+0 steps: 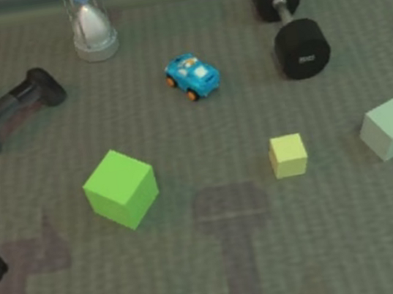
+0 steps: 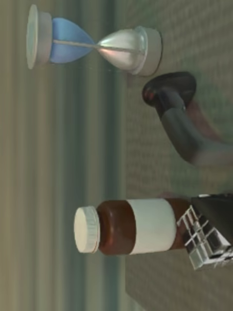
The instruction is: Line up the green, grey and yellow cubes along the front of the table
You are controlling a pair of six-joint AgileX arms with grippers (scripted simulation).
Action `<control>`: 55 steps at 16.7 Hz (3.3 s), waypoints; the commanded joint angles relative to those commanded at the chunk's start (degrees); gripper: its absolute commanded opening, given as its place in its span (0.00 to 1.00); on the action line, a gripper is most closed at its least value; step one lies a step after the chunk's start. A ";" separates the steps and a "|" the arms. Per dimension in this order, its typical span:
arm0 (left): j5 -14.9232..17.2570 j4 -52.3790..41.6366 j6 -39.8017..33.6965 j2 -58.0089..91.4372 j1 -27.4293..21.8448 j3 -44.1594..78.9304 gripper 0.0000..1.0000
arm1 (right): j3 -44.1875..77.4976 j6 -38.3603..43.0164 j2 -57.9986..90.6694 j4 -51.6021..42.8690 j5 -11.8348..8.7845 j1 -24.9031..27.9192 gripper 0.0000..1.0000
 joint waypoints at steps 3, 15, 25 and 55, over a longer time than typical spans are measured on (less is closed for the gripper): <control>0.00 0.00 0.00 0.00 0.00 0.00 1.00 | 0.57 0.17 0.57 -0.38 0.02 0.16 1.00; 0.00 0.00 0.00 0.00 0.00 0.00 1.00 | 45.79 11.38 52.63 -30.38 -0.06 12.80 1.00; 0.00 0.00 0.00 0.00 0.00 0.00 1.00 | 91.80 22.90 111.79 -61.55 -0.15 25.50 1.00; 0.00 0.00 0.00 0.00 0.00 0.00 1.00 | 94.49 26.33 132.08 -52.40 0.24 29.37 0.62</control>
